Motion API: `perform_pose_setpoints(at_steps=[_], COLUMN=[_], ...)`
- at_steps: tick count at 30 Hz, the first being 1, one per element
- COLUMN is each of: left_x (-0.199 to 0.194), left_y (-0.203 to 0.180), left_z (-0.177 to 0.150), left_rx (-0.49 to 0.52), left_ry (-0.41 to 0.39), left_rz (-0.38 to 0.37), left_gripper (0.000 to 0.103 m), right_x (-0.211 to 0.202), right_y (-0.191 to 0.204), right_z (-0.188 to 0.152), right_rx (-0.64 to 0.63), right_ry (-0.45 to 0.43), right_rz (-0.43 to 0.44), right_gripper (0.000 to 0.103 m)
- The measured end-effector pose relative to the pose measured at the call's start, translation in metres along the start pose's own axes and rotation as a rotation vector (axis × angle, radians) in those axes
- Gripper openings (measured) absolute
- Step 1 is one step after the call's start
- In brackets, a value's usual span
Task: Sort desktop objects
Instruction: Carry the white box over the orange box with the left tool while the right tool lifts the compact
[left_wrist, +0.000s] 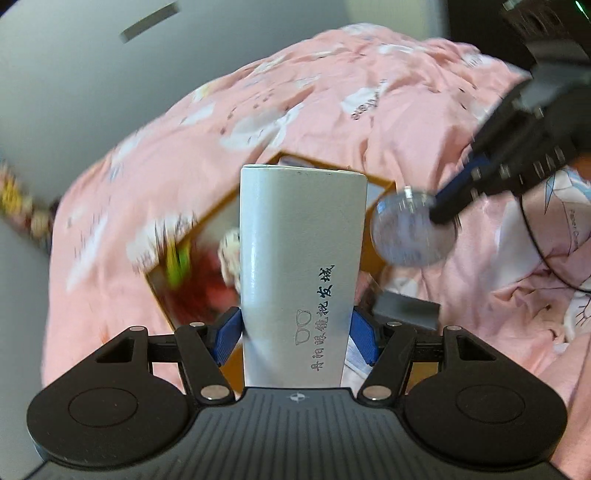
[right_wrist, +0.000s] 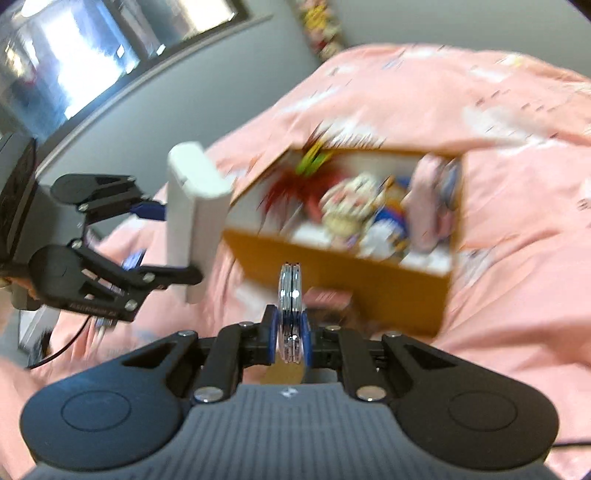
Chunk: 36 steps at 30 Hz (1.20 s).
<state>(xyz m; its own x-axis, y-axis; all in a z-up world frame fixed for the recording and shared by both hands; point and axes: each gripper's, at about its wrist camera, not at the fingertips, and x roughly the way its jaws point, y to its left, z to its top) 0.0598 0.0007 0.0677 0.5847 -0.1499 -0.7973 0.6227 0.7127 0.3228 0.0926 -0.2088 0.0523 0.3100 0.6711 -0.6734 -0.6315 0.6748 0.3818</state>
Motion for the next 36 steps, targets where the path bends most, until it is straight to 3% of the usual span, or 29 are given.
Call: perform_pose_setpoints(at_steps=[5,10,15,22,27,30,36], left_x=[0.028,0.074,0.121,0.167,0.188,0.203,0.228], left_y=[0.014,0.016,0.005,0.005,0.008,0.011,0.02], left_z=[0.045,0.077,0.084,0.09,0.103,0.105,0.098], left_rx=[0.115,0.283,0.456,0.579,0.591,0.544,0.419], left_ry=[0.033,0.118,0.219,0.369,0.43,0.451,0.485], left_rz=[-0.021,-0.031,-0.118,-0.269,-0.402,-0.497,-0.574], left_gripper=[0.074,0.074,0.074,0.074,0.072,0.072,0.071], right_x=[-0.024,-0.041,-0.037,-0.015,0.001,0.006,0.014], right_y=[-0.022,-0.052,-0.087,-0.114,-0.126,-0.132,-0.136], right_z=[0.017,0.027,0.031,0.026,0.026,0.025,0.021], right_rx=[0.027,0.088,0.165,0.231,0.255,0.271,0.28], right_ry=[-0.119,-0.197,-0.215,-0.178,-0.16,-0.151,-0.134], right_rz=[-0.106,-0.17,-0.221,-0.212,-0.204,-0.202,-0.201], right_gripper=[0.014,0.014,0.014,0.014,0.014,0.014,0.014])
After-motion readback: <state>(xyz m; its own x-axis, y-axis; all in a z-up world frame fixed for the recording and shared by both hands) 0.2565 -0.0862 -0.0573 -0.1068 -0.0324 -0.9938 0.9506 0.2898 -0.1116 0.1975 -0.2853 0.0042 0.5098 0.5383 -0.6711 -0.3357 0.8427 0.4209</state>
